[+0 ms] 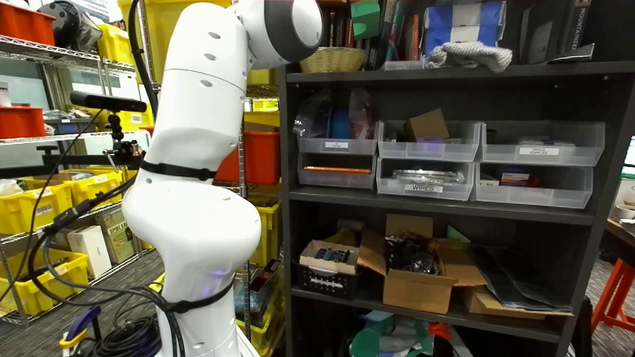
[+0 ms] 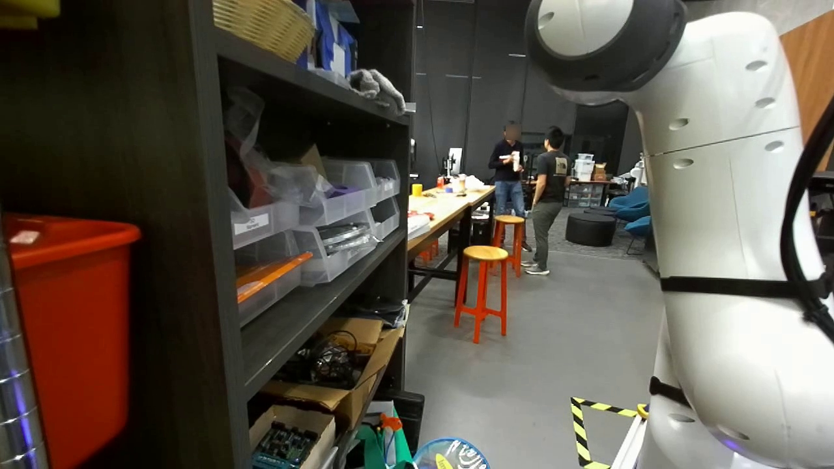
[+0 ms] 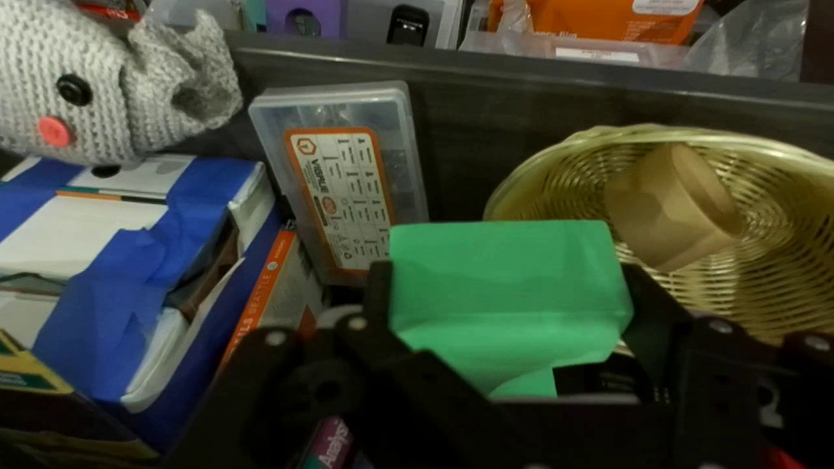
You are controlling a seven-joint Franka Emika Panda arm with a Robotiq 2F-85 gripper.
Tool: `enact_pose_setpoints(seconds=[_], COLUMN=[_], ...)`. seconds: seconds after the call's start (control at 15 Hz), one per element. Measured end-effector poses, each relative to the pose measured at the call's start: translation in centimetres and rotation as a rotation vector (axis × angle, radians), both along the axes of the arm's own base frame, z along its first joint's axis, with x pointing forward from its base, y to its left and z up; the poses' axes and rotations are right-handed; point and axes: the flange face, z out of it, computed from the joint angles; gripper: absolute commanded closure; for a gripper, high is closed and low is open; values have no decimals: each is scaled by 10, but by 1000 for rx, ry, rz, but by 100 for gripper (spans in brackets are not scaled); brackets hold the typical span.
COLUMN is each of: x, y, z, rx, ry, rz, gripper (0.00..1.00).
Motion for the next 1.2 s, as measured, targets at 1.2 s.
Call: enact_pose_setpoints(seconds=[1.2], x=[-17], y=[49], z=[-36], rx=[-79], ry=[226], rz=[266], gripper=[44])
